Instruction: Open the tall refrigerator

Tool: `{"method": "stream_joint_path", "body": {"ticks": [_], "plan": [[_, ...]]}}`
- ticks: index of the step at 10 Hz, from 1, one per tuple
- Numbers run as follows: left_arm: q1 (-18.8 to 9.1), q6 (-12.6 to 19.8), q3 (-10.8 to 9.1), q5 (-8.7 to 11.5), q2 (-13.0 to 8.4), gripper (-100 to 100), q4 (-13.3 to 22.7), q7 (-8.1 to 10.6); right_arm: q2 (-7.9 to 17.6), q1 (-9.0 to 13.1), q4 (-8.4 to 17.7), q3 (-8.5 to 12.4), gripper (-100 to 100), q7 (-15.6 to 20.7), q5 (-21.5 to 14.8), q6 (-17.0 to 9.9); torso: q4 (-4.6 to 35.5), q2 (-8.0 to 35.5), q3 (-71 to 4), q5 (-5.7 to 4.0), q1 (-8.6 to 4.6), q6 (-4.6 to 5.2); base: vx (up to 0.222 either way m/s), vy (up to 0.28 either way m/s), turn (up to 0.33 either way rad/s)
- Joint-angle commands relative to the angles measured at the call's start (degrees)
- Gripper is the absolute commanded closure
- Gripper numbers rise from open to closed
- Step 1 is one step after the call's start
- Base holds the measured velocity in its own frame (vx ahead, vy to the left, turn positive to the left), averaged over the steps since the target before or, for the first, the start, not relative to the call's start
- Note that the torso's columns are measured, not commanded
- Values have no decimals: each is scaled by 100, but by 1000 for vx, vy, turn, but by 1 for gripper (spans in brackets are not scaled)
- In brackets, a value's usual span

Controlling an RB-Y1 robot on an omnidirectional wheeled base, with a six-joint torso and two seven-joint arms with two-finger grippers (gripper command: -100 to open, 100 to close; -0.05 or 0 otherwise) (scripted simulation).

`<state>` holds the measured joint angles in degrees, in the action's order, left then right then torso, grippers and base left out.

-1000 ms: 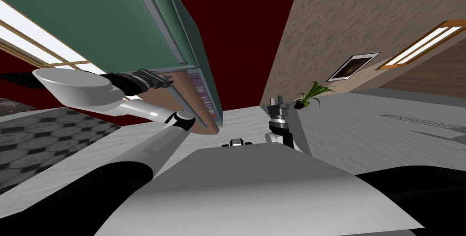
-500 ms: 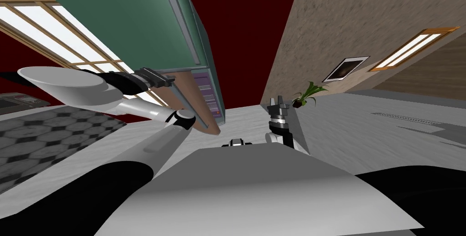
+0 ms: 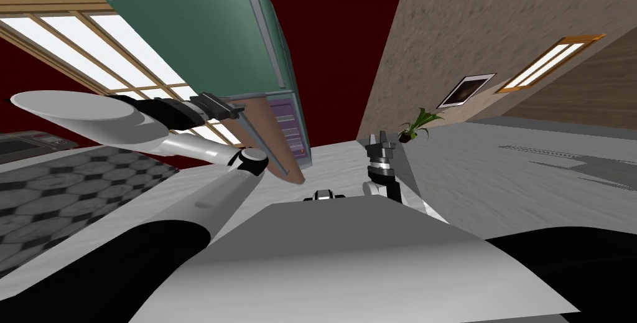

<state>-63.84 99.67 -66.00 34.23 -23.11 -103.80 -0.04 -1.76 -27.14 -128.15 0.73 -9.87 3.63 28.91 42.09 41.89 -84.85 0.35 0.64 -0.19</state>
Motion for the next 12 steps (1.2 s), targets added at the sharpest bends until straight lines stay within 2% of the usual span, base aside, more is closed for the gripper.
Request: {"method": "stream_joint_path", "body": {"ticks": [1, 2, 4, 5, 7, 9, 10, 12], "plan": [[-101, 396, -135, 212, 48, 100, -28, -21, 1, 0, 0, 0, 0, 0, 0, 0, 4, -9, -11, -4, 20, 2, -168, 237, -36], [-101, 396, -135, 212, 48, 100, -28, -21, 1, 0, 0, 0, 0, 0, 0, 0, -3, -12, -12, 1, 12, 4, -141, 178, -12], [-207, 777, -244, 423, 104, 100, -54, -40, 0, 0, 0, 0, 0, 0, 0, 0, -8, -18, -15, -8, -10, 13, -169, 227, -21], [-207, 777, -244, 423, 104, 100, -54, -40, 1, 0, 0, 1, 0, 0, 0, 0, -9, -5, -4, -3, -1, 15, -140, 225, -27], [-313, 1149, -353, 635, 161, 100, -80, -60, 0, 0, 0, 0, 0, 0, 0, 0, -20, -14, -6, -5, -32, 17, -150, 209, -18], [-342, 1087, -349, 643, 127, 100, -100, -62, 0, 0, 0, 0, 0, 0, 0, 0, -26, 2, 11, 1, -40, 18, -113, 146, -14], [-374, 1130, -322, 727, 172, 100, -59, -51, -1, -2, 0, -1, 0, 0, 0, 0, -25, -18, -1, -15, -78, 22, -98, 173, -30], [-391, 1172, -296, 802, 225, 100, -9, -37, 1, 0, 0, 0, 0, 0, 0, 0, -2, 0, -4, -14, -7, 26, -138, 281, -107]]}}
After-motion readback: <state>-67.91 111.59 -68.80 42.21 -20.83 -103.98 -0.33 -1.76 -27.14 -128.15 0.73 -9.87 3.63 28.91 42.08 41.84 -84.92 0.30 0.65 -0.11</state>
